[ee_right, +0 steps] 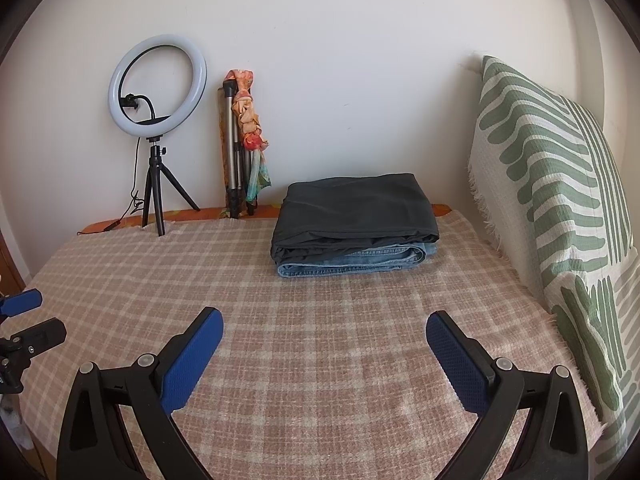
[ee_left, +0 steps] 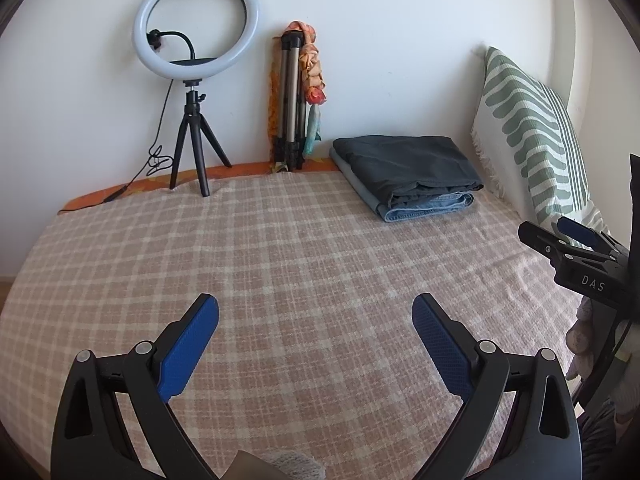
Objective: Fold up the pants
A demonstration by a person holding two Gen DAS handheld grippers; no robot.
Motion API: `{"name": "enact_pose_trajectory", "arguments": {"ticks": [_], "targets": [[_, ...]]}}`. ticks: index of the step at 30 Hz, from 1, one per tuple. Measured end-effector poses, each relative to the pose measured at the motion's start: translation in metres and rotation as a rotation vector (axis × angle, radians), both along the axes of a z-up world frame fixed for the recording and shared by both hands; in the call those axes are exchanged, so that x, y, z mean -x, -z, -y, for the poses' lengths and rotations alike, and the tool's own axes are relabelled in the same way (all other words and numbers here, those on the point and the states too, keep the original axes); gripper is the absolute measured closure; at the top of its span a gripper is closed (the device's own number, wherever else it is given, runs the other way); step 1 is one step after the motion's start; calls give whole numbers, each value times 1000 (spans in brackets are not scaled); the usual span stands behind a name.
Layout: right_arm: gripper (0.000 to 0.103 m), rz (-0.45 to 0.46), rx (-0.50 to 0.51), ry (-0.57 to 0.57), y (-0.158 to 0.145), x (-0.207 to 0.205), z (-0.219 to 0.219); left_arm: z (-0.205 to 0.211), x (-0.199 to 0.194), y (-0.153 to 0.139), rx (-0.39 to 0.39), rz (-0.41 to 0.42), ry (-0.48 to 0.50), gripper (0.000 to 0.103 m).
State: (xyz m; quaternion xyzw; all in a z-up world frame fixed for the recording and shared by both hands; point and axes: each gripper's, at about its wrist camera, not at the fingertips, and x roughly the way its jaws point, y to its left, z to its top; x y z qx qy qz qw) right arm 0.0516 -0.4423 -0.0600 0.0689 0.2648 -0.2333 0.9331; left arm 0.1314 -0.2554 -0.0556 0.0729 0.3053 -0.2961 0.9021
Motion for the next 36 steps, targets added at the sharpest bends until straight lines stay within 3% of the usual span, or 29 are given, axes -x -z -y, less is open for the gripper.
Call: {"name": "enact_pose_trajectory", "arguments": {"ticks": [36], "targets": [[0,-1,-7,1,2,-1,-5,0,3,-4,3,4,7,5]]}}
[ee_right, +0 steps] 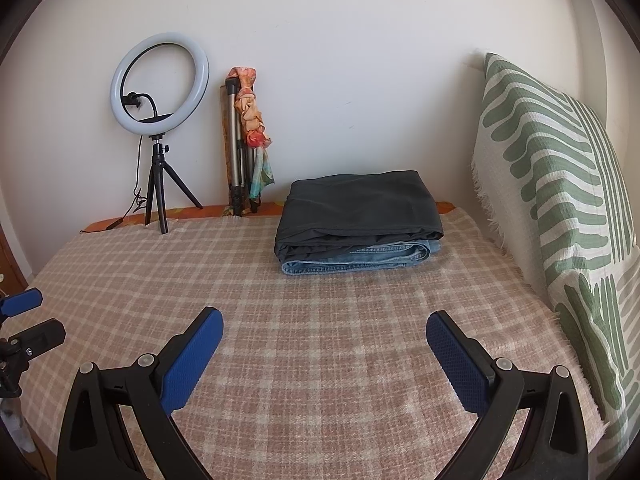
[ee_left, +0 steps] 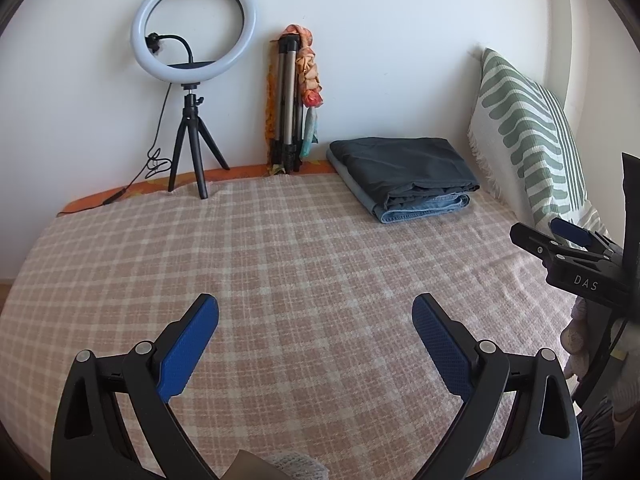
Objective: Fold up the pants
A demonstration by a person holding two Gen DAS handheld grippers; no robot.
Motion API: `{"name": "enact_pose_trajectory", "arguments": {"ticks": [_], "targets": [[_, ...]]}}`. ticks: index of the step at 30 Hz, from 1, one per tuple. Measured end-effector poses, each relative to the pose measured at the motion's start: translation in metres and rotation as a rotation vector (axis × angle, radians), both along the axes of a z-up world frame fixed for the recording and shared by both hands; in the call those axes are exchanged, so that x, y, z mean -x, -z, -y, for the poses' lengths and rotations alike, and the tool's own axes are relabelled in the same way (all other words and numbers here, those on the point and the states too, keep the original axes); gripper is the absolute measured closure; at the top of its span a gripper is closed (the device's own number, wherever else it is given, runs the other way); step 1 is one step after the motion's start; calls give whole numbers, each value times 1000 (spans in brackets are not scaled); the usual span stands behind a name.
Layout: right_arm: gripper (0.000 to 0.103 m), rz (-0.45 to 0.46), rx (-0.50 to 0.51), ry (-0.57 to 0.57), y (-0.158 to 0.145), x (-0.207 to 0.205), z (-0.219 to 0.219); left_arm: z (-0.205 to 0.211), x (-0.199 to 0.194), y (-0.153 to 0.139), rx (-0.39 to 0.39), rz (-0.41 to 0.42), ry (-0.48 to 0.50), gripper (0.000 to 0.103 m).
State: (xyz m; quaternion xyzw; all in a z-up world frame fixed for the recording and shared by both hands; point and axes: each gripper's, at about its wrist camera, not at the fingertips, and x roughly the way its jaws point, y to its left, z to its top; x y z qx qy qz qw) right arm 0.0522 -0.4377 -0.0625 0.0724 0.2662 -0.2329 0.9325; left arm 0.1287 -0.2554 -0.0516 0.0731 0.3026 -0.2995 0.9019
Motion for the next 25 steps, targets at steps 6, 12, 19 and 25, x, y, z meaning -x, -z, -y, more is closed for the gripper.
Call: {"name": "enact_pose_trajectory", "arguments": {"ticks": [6,12,19,25], "targets": [[0,1,-4,1,1,0,0,-1,-1,-1,0,3,-4,5],[0,-1,-2,-2,2,0,-1,-2,-2,0,2,-2,-15,6],[0,-2,-4,-4,2,0,-1,-3,-1,0,7,4,-17,6],[0,-3,-9,-5,2,-1,-1,-3,3,-1,8,18,-19,5]]}}
